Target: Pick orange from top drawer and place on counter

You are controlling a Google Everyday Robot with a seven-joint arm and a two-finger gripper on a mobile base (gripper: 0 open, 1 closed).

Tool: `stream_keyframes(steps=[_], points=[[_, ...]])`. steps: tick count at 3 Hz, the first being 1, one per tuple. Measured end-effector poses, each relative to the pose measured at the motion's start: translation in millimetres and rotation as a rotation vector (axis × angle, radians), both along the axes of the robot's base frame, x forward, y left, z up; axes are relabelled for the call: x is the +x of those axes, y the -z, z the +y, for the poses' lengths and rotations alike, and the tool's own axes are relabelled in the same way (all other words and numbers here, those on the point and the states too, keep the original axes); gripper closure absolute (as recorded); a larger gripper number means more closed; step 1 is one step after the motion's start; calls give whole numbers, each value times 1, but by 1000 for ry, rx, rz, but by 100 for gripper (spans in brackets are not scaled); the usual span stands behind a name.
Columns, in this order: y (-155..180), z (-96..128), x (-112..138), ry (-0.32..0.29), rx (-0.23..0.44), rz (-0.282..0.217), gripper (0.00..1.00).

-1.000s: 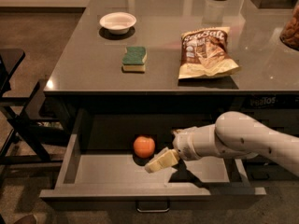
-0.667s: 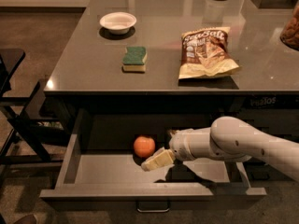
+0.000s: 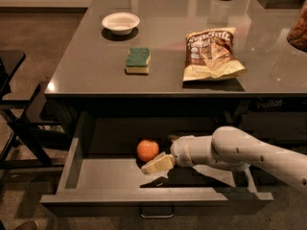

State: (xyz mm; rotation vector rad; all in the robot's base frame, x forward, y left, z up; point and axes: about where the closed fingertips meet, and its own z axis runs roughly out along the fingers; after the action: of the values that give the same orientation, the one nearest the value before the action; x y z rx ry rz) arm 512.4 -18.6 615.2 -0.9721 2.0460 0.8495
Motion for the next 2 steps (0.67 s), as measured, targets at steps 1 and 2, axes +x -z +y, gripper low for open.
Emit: stream_keyframes(steps=[1,2], points=[[1,0,0,-1,1,1,0],[-8,6,2,-10,8,-30,0]])
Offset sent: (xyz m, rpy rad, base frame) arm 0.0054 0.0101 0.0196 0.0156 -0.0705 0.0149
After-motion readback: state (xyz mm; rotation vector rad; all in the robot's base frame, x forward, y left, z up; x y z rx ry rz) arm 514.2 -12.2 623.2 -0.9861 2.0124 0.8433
